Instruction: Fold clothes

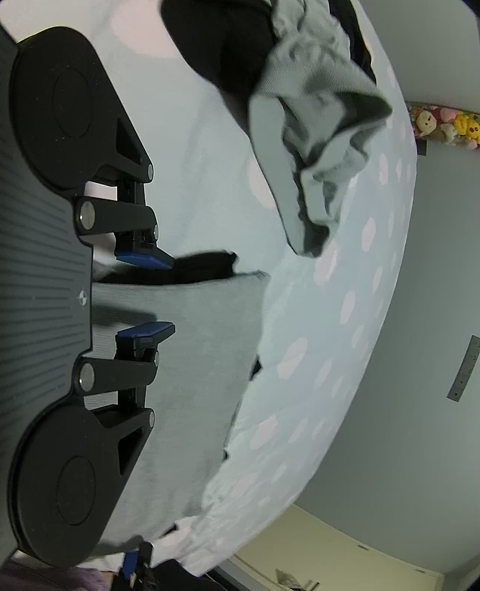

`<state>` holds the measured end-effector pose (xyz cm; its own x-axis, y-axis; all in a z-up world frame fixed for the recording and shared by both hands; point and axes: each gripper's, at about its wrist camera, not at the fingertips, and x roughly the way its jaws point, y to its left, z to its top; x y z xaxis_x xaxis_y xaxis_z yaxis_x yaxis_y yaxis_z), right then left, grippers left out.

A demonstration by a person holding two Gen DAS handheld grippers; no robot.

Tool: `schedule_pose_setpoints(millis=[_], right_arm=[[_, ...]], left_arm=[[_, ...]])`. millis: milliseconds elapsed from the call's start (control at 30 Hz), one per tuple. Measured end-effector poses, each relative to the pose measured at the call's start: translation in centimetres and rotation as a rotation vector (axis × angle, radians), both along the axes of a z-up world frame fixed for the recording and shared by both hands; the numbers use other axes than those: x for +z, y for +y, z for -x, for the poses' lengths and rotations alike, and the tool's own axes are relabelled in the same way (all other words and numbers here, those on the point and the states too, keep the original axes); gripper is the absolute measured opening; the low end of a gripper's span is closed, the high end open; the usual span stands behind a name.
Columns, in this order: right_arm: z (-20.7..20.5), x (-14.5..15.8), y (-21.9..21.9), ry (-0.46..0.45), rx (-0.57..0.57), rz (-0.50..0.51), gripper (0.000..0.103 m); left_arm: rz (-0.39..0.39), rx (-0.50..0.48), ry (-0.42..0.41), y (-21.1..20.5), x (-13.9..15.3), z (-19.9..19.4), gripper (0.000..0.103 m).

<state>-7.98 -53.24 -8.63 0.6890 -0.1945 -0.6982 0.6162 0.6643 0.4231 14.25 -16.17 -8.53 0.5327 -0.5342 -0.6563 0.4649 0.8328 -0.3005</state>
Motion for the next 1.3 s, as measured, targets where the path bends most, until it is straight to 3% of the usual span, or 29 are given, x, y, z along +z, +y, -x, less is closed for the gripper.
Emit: schedule_pose_setpoints(millis=[133, 367, 467, 767, 967, 1100, 1300], right_arm=[[-1.5, -1.0, -1.3, 0.003, -0.007, -0.039, 0.045], [-3.0, -2.2, -1.5, 0.018, 0.003, -0.060, 0.021], [-3.0, -1.2, -1.0, 0.011, -0.005, -0.050, 0.017], [-5.8, 5.0, 4.0, -0.039, 0.070, 0.031, 0.015], [-10.0, 8.2, 9.0, -0.097, 0.161, 0.071, 0.015], [-13.6, 8.7, 12.9, -0.094, 0.244, 0.120, 0.015], [-18.3, 7.0, 18.3, -0.066, 0.370, 0.115, 0.015]], left_arm=[[0.018, -0.012, -0.010, -0.3, -1.1, -0.7, 0.029], [0.048, -0.008, 0.012, 0.2, -2.2, -1.4, 0.033], [0.064, -0.001, 0.021, 0.5, -2.3, -1.5, 0.035], [0.032, 0.008, -0.011, 0.9, -1.2, -1.4, 0.035], [0.074, 0.034, 0.016, 2.0, -0.8, -1.8, 0.035], [0.096, 0.044, 0.018, 2.5, -0.5, -2.2, 0.035], [0.103, 0.042, 0.024, 2.9, -0.6, -2.6, 0.035]])
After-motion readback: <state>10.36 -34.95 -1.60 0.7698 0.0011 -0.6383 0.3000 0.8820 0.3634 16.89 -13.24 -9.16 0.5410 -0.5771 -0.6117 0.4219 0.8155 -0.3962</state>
